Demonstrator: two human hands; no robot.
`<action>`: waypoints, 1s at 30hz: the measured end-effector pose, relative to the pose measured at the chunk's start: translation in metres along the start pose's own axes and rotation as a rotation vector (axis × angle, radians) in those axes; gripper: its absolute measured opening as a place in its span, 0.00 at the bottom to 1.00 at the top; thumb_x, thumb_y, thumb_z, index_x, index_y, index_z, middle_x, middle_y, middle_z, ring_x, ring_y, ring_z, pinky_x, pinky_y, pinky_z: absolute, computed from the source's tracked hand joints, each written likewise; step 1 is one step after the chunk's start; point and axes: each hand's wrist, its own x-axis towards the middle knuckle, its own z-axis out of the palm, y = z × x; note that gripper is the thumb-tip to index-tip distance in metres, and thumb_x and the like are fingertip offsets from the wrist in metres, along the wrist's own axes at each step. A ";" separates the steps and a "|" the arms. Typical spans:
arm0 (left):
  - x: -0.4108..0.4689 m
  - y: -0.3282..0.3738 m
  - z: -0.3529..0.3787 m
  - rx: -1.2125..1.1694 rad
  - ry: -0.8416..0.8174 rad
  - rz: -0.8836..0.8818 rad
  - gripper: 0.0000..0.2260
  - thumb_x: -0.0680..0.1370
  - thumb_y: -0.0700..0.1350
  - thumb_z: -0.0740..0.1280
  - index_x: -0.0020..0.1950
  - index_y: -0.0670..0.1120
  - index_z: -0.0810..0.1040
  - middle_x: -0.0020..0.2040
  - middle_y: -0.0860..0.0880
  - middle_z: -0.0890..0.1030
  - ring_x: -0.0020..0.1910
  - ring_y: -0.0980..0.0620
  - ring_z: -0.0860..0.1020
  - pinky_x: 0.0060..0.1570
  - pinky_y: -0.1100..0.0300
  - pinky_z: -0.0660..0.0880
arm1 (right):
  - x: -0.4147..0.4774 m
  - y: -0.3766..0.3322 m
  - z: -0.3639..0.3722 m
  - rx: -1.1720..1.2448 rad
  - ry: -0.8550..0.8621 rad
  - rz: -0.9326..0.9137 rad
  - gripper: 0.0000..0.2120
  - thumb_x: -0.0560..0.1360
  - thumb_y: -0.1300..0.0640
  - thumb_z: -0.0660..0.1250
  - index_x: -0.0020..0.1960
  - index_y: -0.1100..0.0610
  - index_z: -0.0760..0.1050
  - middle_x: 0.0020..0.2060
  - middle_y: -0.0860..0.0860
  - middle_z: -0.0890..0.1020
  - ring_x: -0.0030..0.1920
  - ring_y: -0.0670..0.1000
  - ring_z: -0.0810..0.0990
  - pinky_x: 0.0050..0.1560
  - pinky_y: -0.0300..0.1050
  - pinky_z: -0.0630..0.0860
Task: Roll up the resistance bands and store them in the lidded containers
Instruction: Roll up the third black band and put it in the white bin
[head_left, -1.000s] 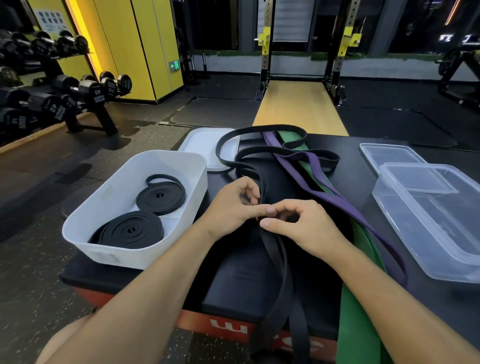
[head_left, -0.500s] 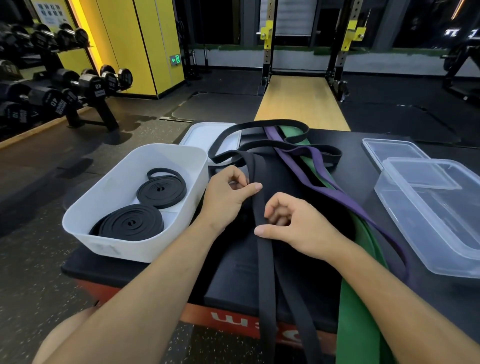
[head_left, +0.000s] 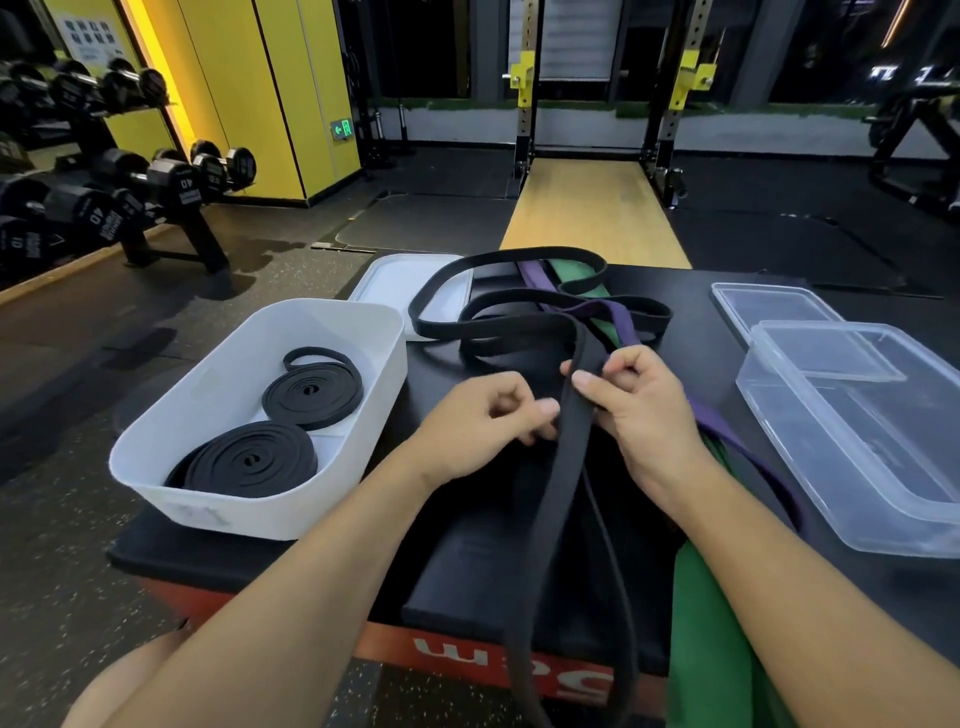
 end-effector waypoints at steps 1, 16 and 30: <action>-0.001 0.001 -0.002 -0.002 -0.050 -0.003 0.14 0.83 0.46 0.70 0.46 0.35 0.77 0.42 0.49 0.87 0.41 0.52 0.83 0.51 0.60 0.78 | 0.002 0.001 -0.001 0.010 0.024 -0.002 0.14 0.77 0.70 0.71 0.44 0.56 0.69 0.49 0.60 0.87 0.53 0.58 0.86 0.59 0.74 0.75; -0.001 0.001 0.003 0.007 0.196 -0.020 0.12 0.75 0.41 0.78 0.44 0.45 0.75 0.37 0.54 0.80 0.36 0.55 0.75 0.42 0.64 0.73 | 0.000 0.015 0.008 -0.504 -0.083 -0.101 0.15 0.76 0.50 0.74 0.62 0.42 0.77 0.49 0.46 0.83 0.45 0.45 0.83 0.46 0.46 0.82; -0.005 0.002 0.006 0.251 0.428 0.034 0.09 0.79 0.46 0.75 0.58 0.52 0.87 0.50 0.54 0.75 0.48 0.62 0.76 0.50 0.77 0.69 | -0.021 0.003 0.018 -0.876 -0.345 -0.143 0.19 0.64 0.41 0.79 0.38 0.50 0.71 0.30 0.40 0.76 0.31 0.43 0.72 0.36 0.41 0.71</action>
